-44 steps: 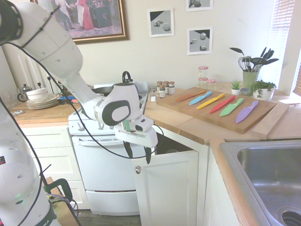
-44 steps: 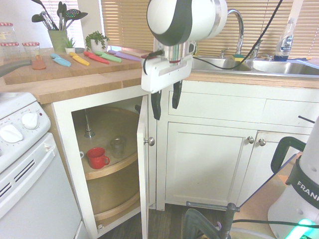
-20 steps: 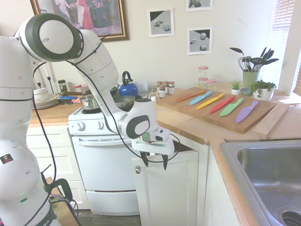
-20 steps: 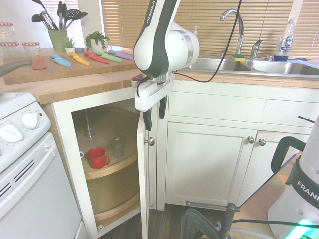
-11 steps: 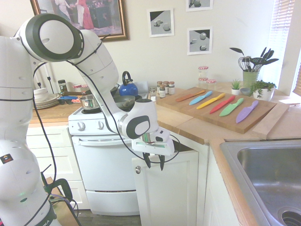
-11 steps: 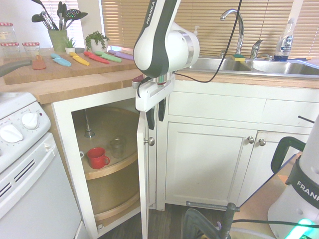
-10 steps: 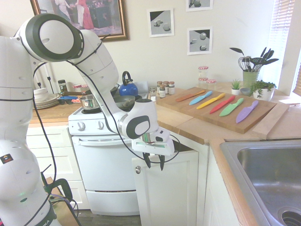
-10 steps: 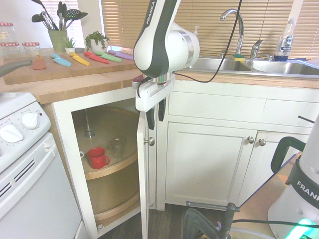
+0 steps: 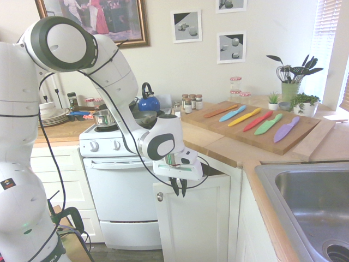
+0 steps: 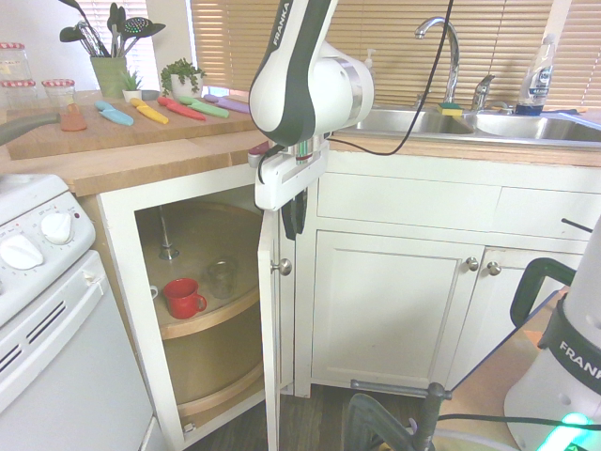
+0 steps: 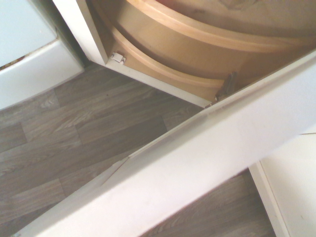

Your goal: Close the cabinet

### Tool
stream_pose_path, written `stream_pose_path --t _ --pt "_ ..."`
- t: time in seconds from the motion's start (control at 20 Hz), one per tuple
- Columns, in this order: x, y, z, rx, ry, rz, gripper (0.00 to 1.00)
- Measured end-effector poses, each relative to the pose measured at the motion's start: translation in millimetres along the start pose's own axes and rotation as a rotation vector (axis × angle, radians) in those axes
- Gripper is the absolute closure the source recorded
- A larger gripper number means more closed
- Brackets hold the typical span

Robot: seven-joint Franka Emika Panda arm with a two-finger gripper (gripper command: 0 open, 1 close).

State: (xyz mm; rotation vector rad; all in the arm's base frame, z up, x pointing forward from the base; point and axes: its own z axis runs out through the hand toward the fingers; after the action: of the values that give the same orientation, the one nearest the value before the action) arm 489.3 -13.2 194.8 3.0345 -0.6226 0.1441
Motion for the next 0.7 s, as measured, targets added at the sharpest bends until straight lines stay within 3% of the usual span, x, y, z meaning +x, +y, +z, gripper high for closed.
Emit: stream_pose_path --t 0.7 --pt "2 -39 -11 -0.014 -0.040 -0.059 1.00"
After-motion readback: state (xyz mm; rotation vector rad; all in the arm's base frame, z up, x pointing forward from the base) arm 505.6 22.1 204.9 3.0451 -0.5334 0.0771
